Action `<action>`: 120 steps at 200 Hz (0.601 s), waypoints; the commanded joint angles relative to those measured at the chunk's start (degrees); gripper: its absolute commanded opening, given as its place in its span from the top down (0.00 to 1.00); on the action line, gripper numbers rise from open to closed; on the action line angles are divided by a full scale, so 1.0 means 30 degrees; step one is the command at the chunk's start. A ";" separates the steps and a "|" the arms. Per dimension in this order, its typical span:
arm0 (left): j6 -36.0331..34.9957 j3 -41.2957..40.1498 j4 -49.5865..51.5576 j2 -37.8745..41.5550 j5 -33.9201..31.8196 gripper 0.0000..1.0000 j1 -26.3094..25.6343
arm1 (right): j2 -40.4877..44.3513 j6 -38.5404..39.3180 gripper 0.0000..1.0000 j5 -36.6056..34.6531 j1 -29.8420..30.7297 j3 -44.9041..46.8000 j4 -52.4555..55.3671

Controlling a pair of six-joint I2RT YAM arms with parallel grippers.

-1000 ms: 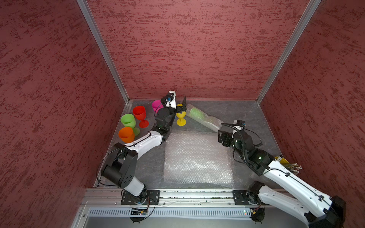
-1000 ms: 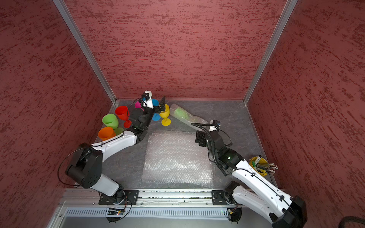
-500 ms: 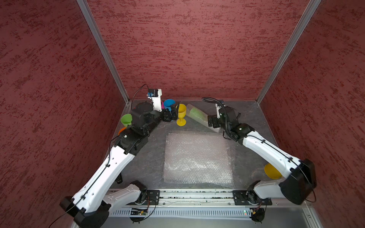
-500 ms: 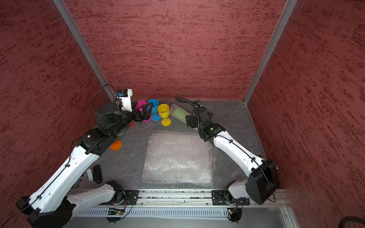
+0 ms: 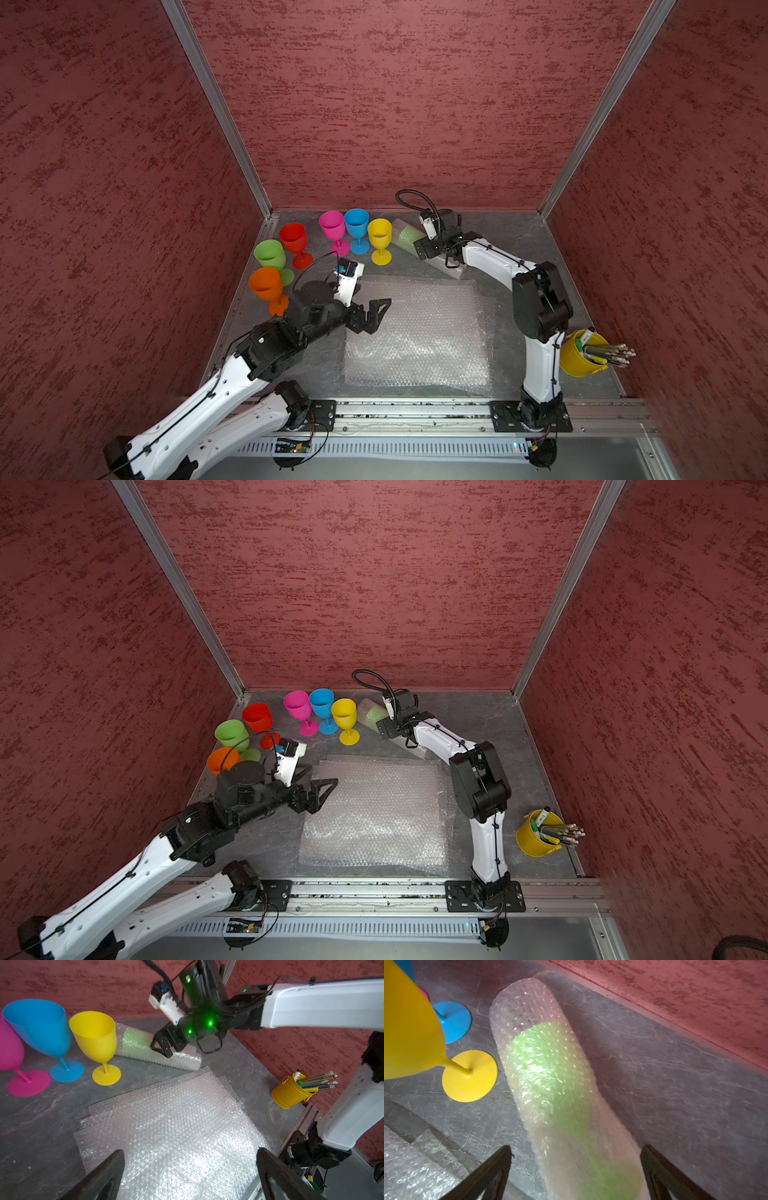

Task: Unpack wine glasses from bubble wrap
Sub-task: Pick up the bubble wrap from the center of the board.

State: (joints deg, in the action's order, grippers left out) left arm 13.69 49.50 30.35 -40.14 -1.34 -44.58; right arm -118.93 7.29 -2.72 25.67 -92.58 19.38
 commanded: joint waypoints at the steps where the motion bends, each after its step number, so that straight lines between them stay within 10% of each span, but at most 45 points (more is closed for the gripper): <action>1: -0.0807 -0.0156 -0.1438 0.0817 -0.1429 0.00 -0.0441 | -0.1751 0.1394 0.01 0.0995 0.0023 -0.2067 0.0680; 54: -0.1371 -0.0385 -0.1476 0.1246 -0.2403 0.00 -0.1730 | -0.5461 0.0810 0.07 -0.0528 -0.0538 -0.5347 0.1580; 120: -0.1166 -0.0180 -0.1241 0.0901 -0.2328 0.00 -0.1869 | -0.5493 -0.0909 0.39 0.0350 -0.1880 -0.6619 0.1865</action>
State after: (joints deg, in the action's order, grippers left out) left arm 10.63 48.75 26.96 -37.12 -7.70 -49.89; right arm -135.35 5.82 -2.52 20.93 -108.92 23.14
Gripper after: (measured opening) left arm 0.996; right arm 0.670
